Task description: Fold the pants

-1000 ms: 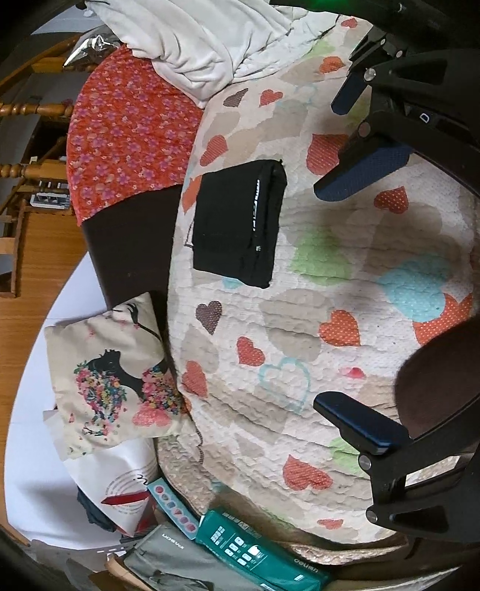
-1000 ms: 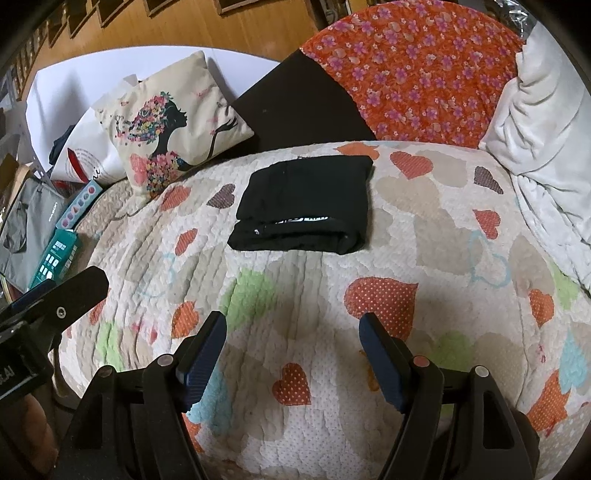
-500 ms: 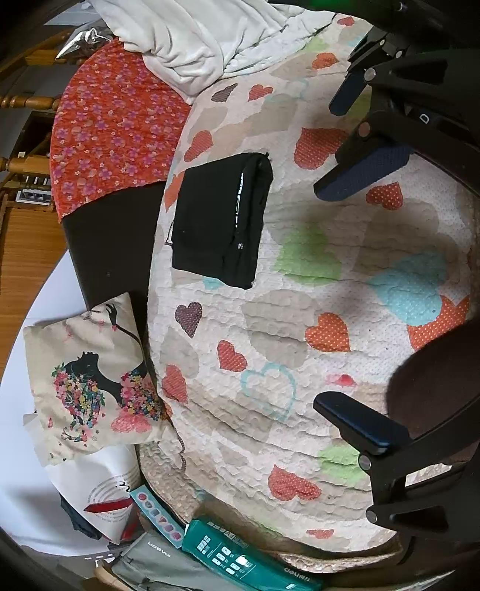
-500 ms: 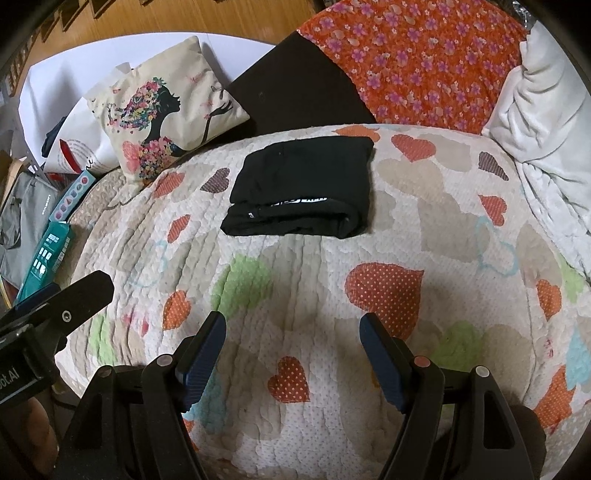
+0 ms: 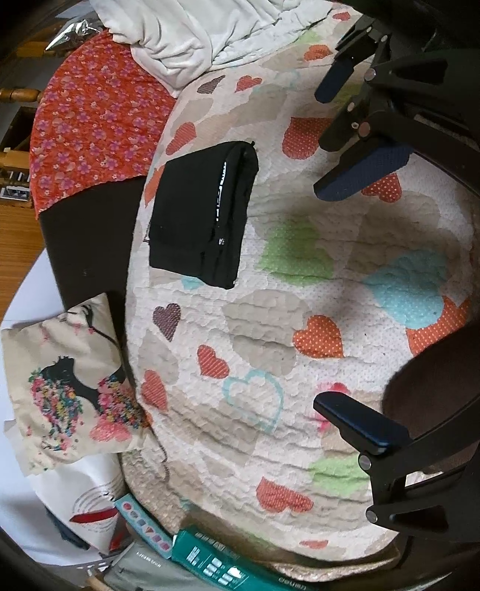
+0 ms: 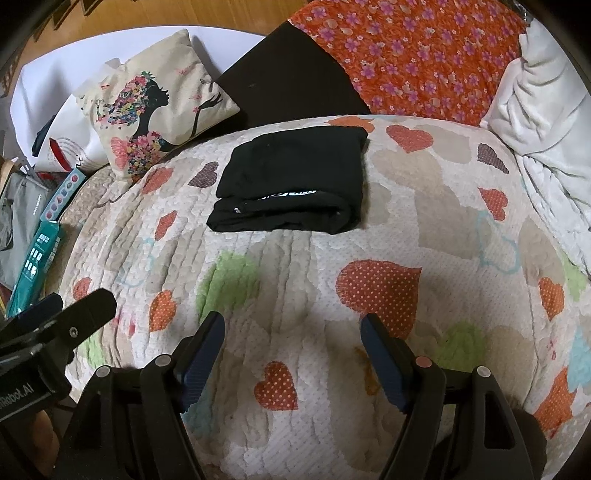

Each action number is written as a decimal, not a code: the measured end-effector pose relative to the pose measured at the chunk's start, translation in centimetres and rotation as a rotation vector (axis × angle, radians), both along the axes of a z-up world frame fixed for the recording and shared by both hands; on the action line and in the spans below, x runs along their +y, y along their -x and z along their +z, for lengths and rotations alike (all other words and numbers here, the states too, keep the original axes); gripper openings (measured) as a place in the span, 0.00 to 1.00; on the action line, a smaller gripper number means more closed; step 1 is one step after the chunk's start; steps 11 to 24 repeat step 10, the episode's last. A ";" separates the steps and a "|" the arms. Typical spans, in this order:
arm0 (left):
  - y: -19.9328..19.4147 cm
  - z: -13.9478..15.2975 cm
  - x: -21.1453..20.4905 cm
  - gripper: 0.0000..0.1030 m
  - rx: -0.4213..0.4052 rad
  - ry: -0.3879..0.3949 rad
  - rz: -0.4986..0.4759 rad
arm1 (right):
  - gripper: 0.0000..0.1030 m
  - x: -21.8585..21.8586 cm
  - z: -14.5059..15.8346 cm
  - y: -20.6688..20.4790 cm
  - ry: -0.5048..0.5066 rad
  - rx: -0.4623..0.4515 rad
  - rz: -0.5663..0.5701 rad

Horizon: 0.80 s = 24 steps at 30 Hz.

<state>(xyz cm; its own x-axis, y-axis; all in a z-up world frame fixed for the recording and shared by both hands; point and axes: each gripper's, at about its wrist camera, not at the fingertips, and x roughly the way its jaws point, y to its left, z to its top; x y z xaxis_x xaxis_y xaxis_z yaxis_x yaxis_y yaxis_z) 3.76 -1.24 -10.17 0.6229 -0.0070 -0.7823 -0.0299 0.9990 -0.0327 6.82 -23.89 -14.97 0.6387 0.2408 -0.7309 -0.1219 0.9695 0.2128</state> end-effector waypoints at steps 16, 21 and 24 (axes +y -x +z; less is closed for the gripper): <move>-4.7 -1.7 0.4 1.00 0.041 0.059 0.032 | 0.79 -0.1 -0.2 -3.2 0.020 0.016 0.012; -4.7 -1.7 0.4 1.00 0.041 0.059 0.032 | 0.79 -0.1 -0.2 -3.2 0.020 0.016 0.012; -4.7 -1.7 0.4 1.00 0.041 0.059 0.032 | 0.79 -0.1 -0.2 -3.2 0.020 0.016 0.012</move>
